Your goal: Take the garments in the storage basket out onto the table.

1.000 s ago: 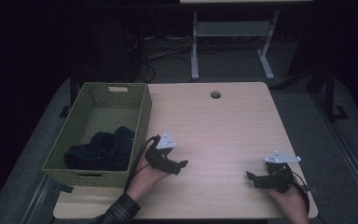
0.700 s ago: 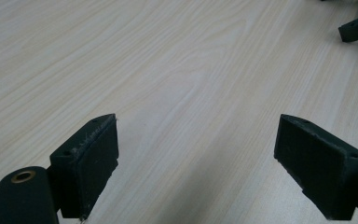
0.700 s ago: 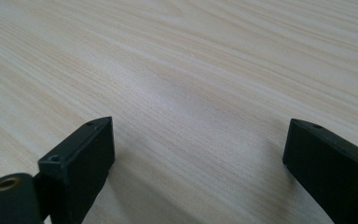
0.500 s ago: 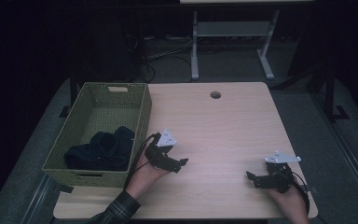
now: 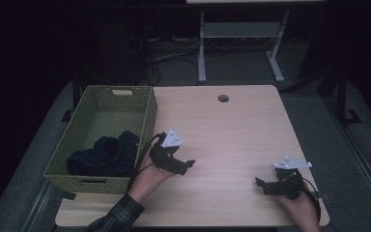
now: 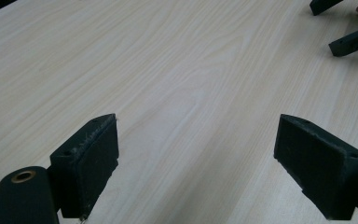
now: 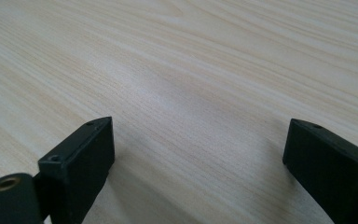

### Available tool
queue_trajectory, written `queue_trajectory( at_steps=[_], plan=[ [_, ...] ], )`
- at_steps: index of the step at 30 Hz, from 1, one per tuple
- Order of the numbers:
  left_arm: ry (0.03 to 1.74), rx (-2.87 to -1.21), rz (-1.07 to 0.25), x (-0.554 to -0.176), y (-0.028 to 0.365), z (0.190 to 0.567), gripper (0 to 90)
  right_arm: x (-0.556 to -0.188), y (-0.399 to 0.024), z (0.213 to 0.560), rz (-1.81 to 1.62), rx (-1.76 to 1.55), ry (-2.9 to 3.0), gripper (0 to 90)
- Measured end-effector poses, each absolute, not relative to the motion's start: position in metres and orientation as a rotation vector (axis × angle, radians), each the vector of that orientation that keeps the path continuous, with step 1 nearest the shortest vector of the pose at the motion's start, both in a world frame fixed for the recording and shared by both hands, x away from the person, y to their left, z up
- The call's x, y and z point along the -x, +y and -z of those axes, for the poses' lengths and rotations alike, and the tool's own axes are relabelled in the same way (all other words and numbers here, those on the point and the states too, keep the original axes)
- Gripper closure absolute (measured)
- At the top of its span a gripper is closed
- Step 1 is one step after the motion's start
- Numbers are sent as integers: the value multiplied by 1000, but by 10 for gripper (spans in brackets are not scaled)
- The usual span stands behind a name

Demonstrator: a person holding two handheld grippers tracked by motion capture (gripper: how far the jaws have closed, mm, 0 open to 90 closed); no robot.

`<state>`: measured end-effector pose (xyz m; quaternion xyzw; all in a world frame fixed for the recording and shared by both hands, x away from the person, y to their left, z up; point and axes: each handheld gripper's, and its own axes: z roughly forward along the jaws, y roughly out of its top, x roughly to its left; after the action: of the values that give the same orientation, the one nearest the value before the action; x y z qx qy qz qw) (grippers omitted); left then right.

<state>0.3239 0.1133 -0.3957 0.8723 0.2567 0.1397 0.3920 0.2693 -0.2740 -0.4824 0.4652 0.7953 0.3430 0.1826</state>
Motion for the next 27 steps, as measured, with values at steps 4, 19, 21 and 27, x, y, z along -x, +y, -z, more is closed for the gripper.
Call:
queue_trajectory(
  at_steps=[4, 19, 21, 27],
  plan=[
    [648, -2207, -356, -325, 114, 390, 132, -269, -274, 482, -969, -1313, 2246, 85],
    [604, -2168, -338, -331, 124, 368, 133, -269, -274, 482, -969, -1311, 2246, 85],
    [604, -2164, -329, -332, 125, 366, 134, -269, -274, 482, -969, -1311, 2246, 85],
    [598, -2153, -307, -335, 131, 362, 134, -269, -274, 482, -969, -1311, 2245, 85]
  ],
)
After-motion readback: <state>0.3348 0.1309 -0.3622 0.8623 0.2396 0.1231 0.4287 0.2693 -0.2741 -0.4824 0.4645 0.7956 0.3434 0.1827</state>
